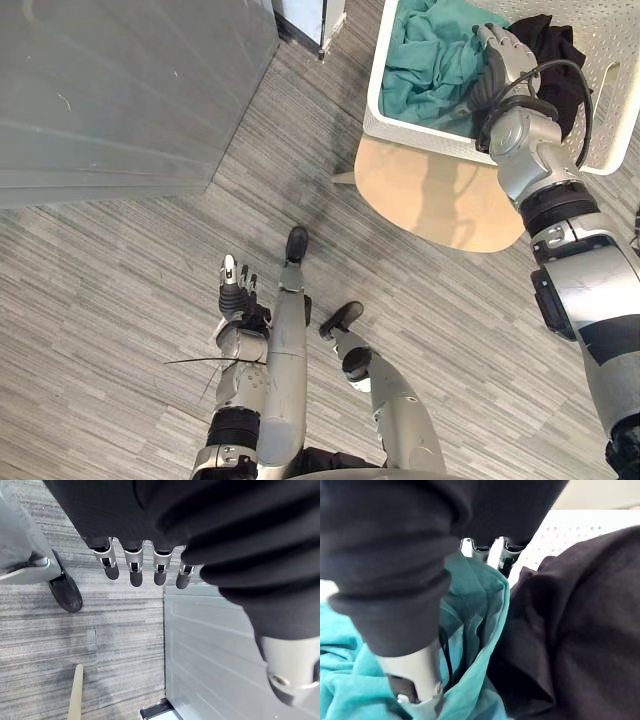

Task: Pick up the laundry basket with both hands and put the clothes into the washing machine.

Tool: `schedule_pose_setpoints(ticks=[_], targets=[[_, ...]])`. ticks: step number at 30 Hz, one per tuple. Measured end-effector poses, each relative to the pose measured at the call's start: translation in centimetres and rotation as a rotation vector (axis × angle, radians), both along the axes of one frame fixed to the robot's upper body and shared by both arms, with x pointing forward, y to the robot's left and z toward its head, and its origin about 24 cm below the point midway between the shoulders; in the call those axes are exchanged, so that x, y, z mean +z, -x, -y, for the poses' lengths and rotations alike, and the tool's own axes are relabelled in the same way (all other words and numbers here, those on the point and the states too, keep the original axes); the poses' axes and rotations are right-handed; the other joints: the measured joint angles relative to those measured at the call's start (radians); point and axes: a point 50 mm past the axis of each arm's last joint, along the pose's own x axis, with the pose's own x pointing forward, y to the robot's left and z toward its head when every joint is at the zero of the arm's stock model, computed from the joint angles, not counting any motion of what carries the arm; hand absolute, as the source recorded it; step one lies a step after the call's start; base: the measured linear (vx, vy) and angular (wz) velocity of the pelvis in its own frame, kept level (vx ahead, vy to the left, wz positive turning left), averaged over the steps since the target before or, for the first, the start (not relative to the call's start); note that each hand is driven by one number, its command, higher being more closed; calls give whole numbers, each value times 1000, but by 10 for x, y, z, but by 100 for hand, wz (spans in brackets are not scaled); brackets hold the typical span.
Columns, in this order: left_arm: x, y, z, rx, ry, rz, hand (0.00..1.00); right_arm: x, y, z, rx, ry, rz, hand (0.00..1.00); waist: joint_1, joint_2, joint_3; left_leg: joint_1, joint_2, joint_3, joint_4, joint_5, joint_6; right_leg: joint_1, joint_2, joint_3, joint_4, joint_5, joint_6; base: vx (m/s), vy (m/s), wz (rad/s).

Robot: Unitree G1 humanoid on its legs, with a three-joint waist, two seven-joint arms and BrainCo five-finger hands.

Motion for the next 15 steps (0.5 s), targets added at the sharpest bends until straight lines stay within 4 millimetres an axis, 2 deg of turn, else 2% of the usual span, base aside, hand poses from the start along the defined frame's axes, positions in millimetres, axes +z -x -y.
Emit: schedule_pose_setpoints(ticks=[4,7,11,15], targets=[[16,-2,2,-2,-4,75,0,5,1,-3,-9,38,21,100,-2,-7,-3,-5,-2,12,-27,18,-1,-19,-2,12,-8,3,-5,-57,35,-6],[23,-2,2,2,-8,105,0,4,2,-8,19,1,34,100,-4,-12,-6,-7,-2,27,-28,19,0,-20,-1,21,-28,6,-9,-44,33,-10],[26,-2,0,13,-9,125,0,3,5,-8,100,-189,70,100,-20,-33,-21,-26,-1,27,-27,21,3,-33,3,20,-41,12,-18,-15,18,-2],[26,-2,1,12,-9,127,0,9,6,-4,170,-405,119,100,-30,-35,-22,-30,1,30,-20,21,3,-34,4,22,-43,14,-19,2,14,-1]])
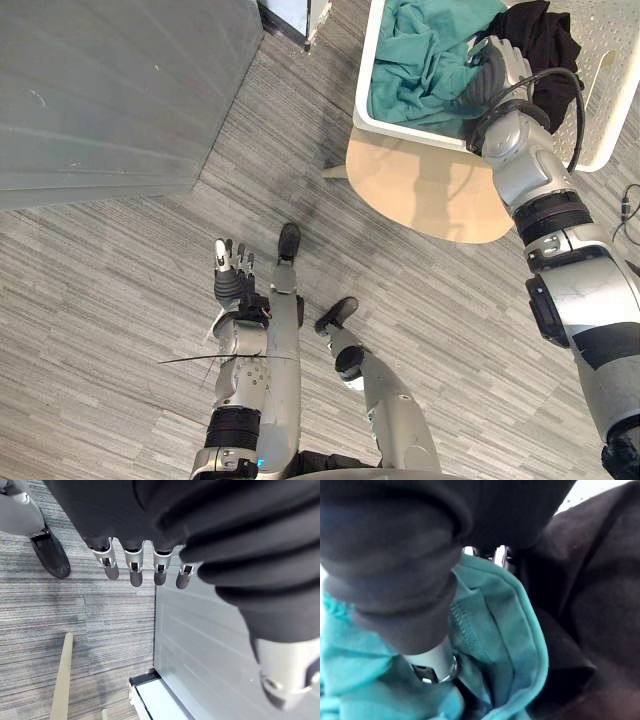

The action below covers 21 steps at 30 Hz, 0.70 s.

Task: Pick up the laundry basket with both hands and put the clothes into the washing machine.

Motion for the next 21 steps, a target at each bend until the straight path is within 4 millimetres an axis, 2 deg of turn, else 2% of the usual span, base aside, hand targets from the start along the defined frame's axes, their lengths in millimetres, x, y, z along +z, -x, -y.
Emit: schedule_pose_setpoints(ticks=[3,8,14,21], targets=[[0,0,0,1,-1,5,0,-2,0,-4,61,-148,21,100,1,0,0,2,21,9,10,0,0,3,13,5,1,15,4,-7,4,-12],[3,-1,10,-51,-14,24,0,-3,5,-1,95,-263,78,100,-1,0,0,55,37,20,10,0,0,47,22,10,9,15,4,-23,1,-5],[5,-2,21,-109,-24,47,0,28,24,3,146,-340,282,100,-22,0,0,119,41,30,-2,0,0,88,14,14,47,-7,-3,-52,32,1],[6,-3,24,-138,-44,60,0,42,37,-3,185,-347,380,100,-20,-6,-7,166,36,48,-12,4,-6,116,-2,20,77,-29,-6,-26,25,1]])
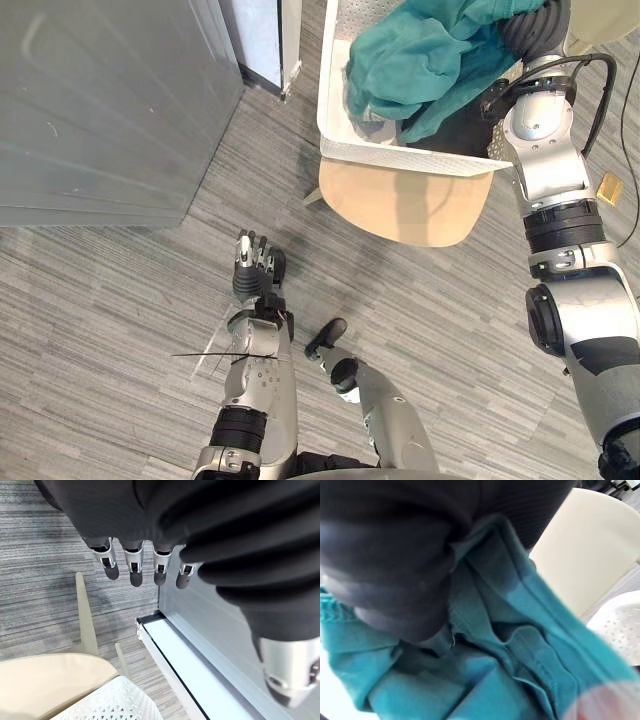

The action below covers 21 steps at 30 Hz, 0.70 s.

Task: Pick up the laundry basket with both hands and put the clothes into the washing machine.

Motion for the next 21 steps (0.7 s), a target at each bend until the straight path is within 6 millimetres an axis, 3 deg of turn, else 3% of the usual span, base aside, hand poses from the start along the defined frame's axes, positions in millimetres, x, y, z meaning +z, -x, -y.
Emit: schedule_pose_setpoints(ticks=[5,9,12,17,21], targets=[[1,0,0,1,-31,1,0,2,12,12,-23,-34,62,100,3,-1,-1,47,-14,-1,-13,6,0,52,-7,-11,-14,0,0,17,33,12],[19,1,0,19,-123,71,0,25,41,21,-51,-66,240,100,6,-1,-10,97,-17,3,-13,-3,-3,107,-7,-18,-29,0,1,12,18,7],[21,5,-1,32,-198,74,0,27,54,23,-77,-62,317,100,2,1,-90,98,-18,18,-12,-14,0,108,-9,-12,-40,-1,3,12,27,-7],[45,8,-5,90,-368,157,0,35,62,29,-107,-43,369,100,-5,2,-154,163,-38,41,-31,-17,5,154,-34,5,-39,-10,15,30,65,-2],[66,12,-8,174,-668,234,0,36,64,27,-97,-34,388,100,-8,3,-219,221,-52,69,-63,-16,6,185,-51,30,-44,-12,17,9,48,-9]])
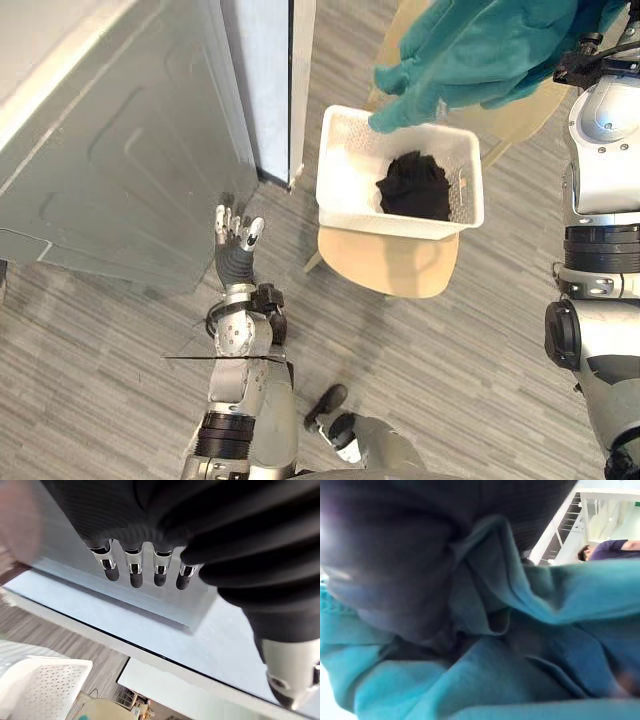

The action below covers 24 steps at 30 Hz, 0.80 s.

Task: Pick up the laundry basket with both hands and put the clothes into the washing machine.

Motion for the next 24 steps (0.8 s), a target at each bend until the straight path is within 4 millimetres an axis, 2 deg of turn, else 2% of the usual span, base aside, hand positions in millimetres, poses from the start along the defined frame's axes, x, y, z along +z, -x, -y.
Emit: schedule_pose_setpoints(ticks=[2,6,10,12,13,17,20,22,24], targets=[[9,2,-4,33,-136,44,0,3,2,-2,2,14,19,100,-4,4,-13,31,-9,8,-10,0,0,28,-5,7,-16,0,0,13,47,-7],[18,4,-17,90,-381,86,0,18,3,-12,4,84,50,100,-37,11,-69,90,-31,35,-60,6,7,61,-16,42,-52,4,-2,3,45,-14],[25,2,-26,125,-463,109,0,34,8,-28,32,212,72,100,-53,21,-110,147,-44,71,-108,11,13,91,-25,70,-83,19,3,42,43,-21],[39,-3,-26,120,-513,162,0,42,10,-36,49,273,82,100,-64,30,-120,185,-47,89,-133,16,18,116,-28,89,-105,28,7,45,30,-20],[44,-5,-25,112,-539,184,0,42,8,-39,57,290,78,100,-77,32,-121,203,-48,97,-145,17,18,128,-30,94,-109,28,7,22,9,-16],[70,-14,-16,42,-642,281,0,38,4,-52,95,376,32,100,-89,43,-144,254,-52,127,-205,39,15,138,-27,127,-120,43,9,11,18,-22],[91,-23,-2,-51,-643,352,0,33,0,-61,124,421,-2,100,-110,51,-148,285,-58,135,-261,72,17,138,-25,139,-121,44,8,-28,17,-15],[103,-36,3,-157,-547,355,0,29,-2,-72,154,480,-30,100,-125,55,-151,309,-56,148,-291,84,16,140,-22,153,-120,46,7,-40,8,-20],[106,-44,1,-212,-523,331,0,27,-1,-80,184,496,-32,100,-144,62,-155,310,-49,148,-293,87,16,140,-21,154,-120,47,6,-12,-3,-4]])
